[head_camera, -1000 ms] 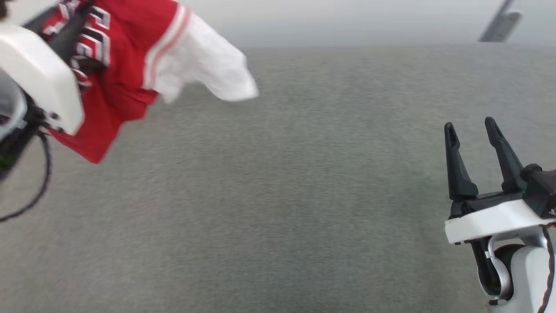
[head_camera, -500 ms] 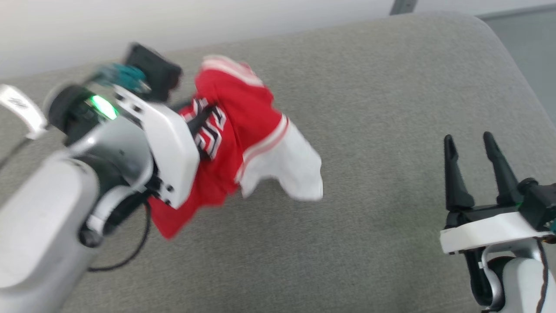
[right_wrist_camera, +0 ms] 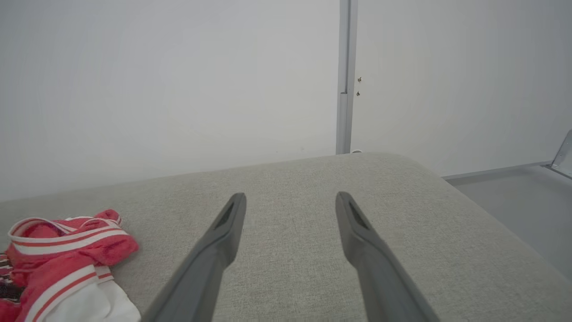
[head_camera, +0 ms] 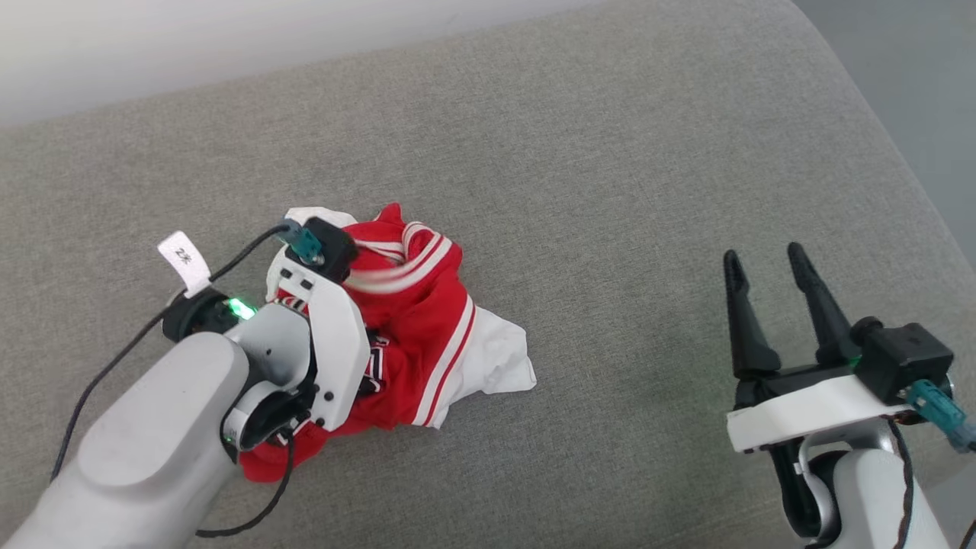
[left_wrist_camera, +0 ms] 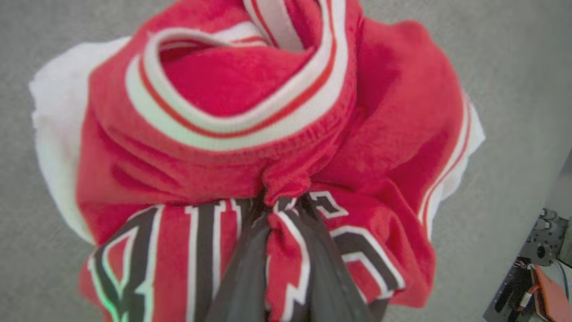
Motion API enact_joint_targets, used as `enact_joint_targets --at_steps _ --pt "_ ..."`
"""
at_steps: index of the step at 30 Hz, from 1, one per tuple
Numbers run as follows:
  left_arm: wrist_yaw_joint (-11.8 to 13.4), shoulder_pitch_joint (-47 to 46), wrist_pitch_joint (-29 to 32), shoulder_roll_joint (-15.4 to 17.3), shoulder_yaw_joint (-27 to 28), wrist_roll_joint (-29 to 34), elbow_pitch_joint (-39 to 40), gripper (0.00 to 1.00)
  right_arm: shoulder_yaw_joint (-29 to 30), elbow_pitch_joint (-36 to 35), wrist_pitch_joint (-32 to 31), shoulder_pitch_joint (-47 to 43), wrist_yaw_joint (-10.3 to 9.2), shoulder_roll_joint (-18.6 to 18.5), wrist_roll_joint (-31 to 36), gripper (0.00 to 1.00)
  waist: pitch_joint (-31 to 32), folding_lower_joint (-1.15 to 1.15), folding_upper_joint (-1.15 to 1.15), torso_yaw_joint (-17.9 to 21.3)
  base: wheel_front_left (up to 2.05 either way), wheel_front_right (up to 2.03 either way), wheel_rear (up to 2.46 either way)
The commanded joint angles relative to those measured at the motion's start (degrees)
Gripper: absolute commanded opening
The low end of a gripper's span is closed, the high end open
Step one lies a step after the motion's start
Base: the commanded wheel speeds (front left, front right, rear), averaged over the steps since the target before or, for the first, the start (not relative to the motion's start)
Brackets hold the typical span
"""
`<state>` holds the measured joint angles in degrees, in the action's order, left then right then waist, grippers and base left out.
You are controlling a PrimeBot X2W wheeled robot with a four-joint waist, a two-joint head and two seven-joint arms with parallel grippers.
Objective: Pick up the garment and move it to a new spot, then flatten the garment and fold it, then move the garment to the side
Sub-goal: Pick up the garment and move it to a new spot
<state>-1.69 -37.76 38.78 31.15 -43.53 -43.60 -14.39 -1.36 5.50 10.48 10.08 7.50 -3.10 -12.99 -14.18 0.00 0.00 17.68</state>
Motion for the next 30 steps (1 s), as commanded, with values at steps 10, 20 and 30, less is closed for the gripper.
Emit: enact_joint_targets --at_steps 10,20,30 --pt "-2.73 -2.33 -2.78 -3.19 -0.76 -1.09 -9.24 1.0 -1.1 1.57 0.69 1.2 -0.02 0.2 -0.11 1.0 1.05 0.0 0.0 -1.72 0.0 0.0 0.0" --pt "-2.21 -1.09 -10.93 -1.07 2.93 -1.21 -2.51 1.0 0.0 0.67 -0.86 -0.31 -0.02 -0.21 0.91 1.0 4.92 0.0 0.0 -6.96 0.0 0.0 0.0" --pt "3.39 7.41 -25.52 4.13 11.1 -0.89 8.95 1.0 0.1 -0.89 -2.4 -1.92 -0.02 -1.44 1.05 1.0 8.33 0.0 0.0 -11.44 0.0 0.0 0.0"
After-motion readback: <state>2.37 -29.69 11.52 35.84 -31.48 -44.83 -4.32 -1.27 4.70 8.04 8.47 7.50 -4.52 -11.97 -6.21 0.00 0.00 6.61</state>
